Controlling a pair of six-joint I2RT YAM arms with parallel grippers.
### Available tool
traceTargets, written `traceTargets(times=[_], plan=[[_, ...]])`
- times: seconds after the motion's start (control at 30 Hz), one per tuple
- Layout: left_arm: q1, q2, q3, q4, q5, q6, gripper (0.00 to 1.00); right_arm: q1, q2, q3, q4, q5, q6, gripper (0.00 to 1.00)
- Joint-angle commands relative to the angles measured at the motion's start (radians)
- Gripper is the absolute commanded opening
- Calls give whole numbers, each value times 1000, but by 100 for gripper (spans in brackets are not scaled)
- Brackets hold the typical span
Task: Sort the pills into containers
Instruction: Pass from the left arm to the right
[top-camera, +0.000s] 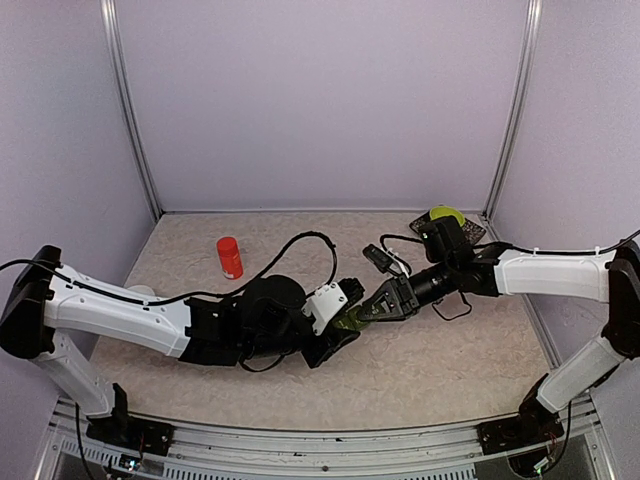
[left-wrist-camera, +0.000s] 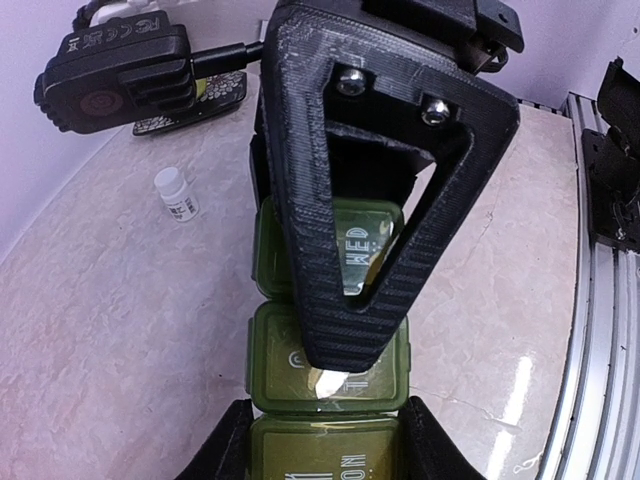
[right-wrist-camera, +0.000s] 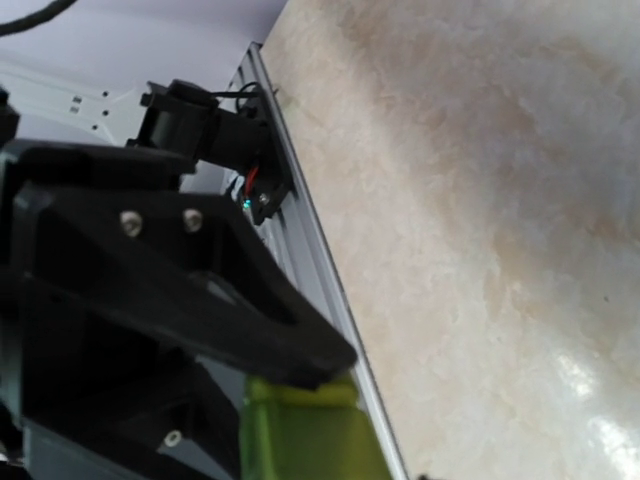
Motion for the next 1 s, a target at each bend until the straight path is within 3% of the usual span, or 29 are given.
traceTargets(times=[0.0, 0.17, 0.2, 0.27, 0.37, 0.63, 0.97], plan=[[-7, -17, -9, 38, 3, 13, 36, 9, 19, 1, 44, -57, 20, 34], [-6, -23, -19, 50, -3, 11, 40, 9, 28, 5, 52, -78, 25, 18], [-7, -24, -21, 52, -4, 11, 48, 9, 29, 7, 57, -85, 31, 16], [-7, -32, -29, 58, -11, 8, 81, 9, 25, 9, 63, -93, 44, 15], [-7, -59, -73, 94, -44, 10, 98, 10, 15, 20, 83, -96, 81, 18], [-13, -191, -314, 405, -126, 88, 99, 9, -33, 12, 237, -154, 248, 19], [-34, -153, -385, 769, -145, 272, 95, 10, -72, -73, 551, -185, 503, 18]])
